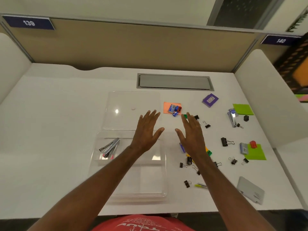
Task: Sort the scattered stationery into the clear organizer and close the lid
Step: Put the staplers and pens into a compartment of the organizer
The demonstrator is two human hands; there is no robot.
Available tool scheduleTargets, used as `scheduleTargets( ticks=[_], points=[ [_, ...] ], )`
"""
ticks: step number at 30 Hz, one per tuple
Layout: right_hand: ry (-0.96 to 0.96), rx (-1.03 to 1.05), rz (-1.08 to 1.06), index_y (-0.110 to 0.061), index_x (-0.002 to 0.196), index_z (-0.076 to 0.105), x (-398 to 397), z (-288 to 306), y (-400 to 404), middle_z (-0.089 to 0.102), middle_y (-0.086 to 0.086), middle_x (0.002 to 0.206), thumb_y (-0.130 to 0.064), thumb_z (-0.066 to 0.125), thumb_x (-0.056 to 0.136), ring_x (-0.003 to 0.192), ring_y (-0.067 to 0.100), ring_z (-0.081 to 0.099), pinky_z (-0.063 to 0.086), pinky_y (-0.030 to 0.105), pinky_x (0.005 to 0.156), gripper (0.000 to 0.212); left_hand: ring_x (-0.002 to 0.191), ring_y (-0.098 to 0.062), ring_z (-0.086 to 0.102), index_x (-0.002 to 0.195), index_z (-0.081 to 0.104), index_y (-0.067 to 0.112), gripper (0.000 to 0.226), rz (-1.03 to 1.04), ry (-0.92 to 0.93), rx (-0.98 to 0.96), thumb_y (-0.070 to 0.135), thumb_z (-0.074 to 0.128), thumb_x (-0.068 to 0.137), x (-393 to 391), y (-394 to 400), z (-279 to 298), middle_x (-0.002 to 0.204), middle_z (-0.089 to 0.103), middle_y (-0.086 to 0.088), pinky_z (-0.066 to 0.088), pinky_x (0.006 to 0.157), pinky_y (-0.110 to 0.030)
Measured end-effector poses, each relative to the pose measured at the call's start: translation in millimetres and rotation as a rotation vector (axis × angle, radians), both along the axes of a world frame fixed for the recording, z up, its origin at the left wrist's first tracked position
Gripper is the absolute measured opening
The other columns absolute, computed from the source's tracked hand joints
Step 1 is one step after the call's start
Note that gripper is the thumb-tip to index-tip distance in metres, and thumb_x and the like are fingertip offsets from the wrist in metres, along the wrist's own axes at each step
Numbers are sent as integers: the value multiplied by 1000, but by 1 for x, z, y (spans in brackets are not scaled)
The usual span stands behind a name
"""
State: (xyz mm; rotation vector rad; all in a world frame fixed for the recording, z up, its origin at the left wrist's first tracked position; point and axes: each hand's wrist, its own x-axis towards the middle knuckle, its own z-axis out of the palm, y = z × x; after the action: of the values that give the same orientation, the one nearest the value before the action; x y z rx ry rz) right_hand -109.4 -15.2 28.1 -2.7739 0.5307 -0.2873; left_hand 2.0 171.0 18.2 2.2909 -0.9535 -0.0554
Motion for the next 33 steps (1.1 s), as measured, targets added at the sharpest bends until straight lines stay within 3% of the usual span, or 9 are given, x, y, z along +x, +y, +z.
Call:
scheduleTargets(
  ticks=[10, 19, 25, 33],
  points=[
    [-52, 15, -84, -13, 154, 29, -52, -9, -80, 23, 13, 162, -39, 50, 101, 151, 29, 20, 18, 45, 123, 63, 154, -20, 9, 154, 33, 20, 64, -224, -81, 83, 53, 42, 100, -58, -81, -1, 164, 22, -4, 6, 123, -52],
    [-45, -5, -146, -12, 153, 32, -79, -20, -147, 26, 14, 161, -38, 51, 100, 150, 29, 23, 21, 46, 121, 62, 154, -20, 4, 150, 39, 24, 58, -500, -143, 132, 54, 43, 100, -118, -133, -1, 165, 21, -2, 4, 124, -50],
    [-2, -27, -180, -14, 154, 31, -82, -23, -190, 25, 13, 161, -41, 49, 100, 149, 29, 24, 23, 46, 121, 63, 154, -21, 9, 143, 49, 25, 50, -585, -164, 197, 50, 47, 100, -142, -151, -3, 162, 30, -3, 5, 125, -48],
    [-35, 1, -230, -13, 151, 36, -74, -15, -262, 33, 15, 157, -35, 53, 99, 144, 32, 32, 26, 45, 118, 59, 152, -28, 17, 129, 62, 25, 40, -738, -295, 331, 46, 52, 96, -157, -144, -14, 155, 41, -4, 15, 120, -58]
  ],
)
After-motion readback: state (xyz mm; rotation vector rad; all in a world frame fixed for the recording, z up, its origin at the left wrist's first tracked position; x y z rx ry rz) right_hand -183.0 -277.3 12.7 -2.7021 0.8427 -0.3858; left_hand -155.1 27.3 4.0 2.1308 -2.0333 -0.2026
